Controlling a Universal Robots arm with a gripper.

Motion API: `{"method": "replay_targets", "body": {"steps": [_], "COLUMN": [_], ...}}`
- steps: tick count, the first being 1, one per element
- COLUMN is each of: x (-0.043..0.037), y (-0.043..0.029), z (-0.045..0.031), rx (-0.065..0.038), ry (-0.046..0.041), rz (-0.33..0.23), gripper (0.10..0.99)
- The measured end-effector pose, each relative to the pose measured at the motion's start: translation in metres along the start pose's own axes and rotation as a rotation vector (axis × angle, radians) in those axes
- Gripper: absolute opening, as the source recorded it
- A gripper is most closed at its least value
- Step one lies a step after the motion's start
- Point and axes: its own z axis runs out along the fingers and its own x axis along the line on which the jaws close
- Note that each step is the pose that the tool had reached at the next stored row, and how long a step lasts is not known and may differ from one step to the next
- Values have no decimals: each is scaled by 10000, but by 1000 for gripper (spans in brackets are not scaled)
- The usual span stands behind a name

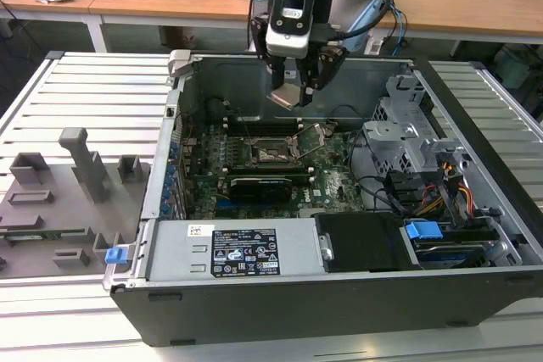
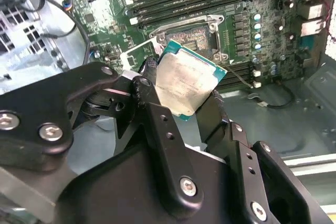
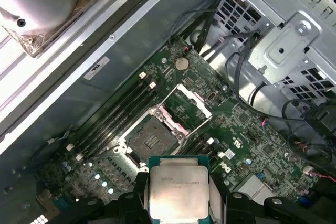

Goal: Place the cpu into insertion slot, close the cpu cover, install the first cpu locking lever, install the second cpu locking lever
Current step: 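Place the cpu into insertion slot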

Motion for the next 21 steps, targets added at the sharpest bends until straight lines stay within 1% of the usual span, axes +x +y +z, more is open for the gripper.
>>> {"method": "replay_targets", "body": {"steps": [2, 9, 12, 18, 21], "x": [0, -1, -1, -1, -1], "y": [-2, -6, -8, -10, -11], "z": [24, 80, 99, 123, 137], "rx": [0, 0, -1, 0, -2], "ry": [-32, -108, -130, -163, -189], "rz": [366, 1274, 1561, 1922, 2261], "gripper": [541, 541, 541, 541, 541]}}
